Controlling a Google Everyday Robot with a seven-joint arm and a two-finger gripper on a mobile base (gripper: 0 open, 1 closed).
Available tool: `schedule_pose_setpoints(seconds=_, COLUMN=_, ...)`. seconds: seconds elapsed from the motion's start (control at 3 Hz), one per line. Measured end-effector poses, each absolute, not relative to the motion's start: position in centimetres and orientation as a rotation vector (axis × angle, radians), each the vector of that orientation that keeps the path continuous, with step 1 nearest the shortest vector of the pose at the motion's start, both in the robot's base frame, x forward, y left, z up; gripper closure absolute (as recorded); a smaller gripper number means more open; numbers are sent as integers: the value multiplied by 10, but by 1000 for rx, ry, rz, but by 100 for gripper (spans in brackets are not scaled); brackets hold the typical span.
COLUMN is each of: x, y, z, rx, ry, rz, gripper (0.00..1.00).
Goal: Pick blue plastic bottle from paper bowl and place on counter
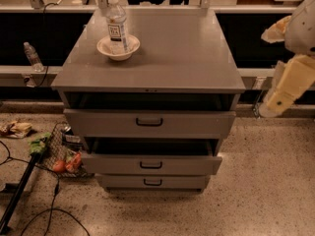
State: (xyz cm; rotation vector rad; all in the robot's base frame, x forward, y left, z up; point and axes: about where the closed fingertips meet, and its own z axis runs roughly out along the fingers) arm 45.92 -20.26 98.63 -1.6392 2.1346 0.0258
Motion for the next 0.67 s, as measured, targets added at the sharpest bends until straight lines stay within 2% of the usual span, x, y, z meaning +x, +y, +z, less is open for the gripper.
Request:
schedule_pose_setpoints(seconds=0.33, x=526, y=-178, z=1009, rx=-1441, ry=1939, rz=202, gripper=0)
schedule_pose_setpoints(seconds=0.67, x=574, y=-120, z=1040, rx=-1255, ry=1740, rz=420, gripper=0)
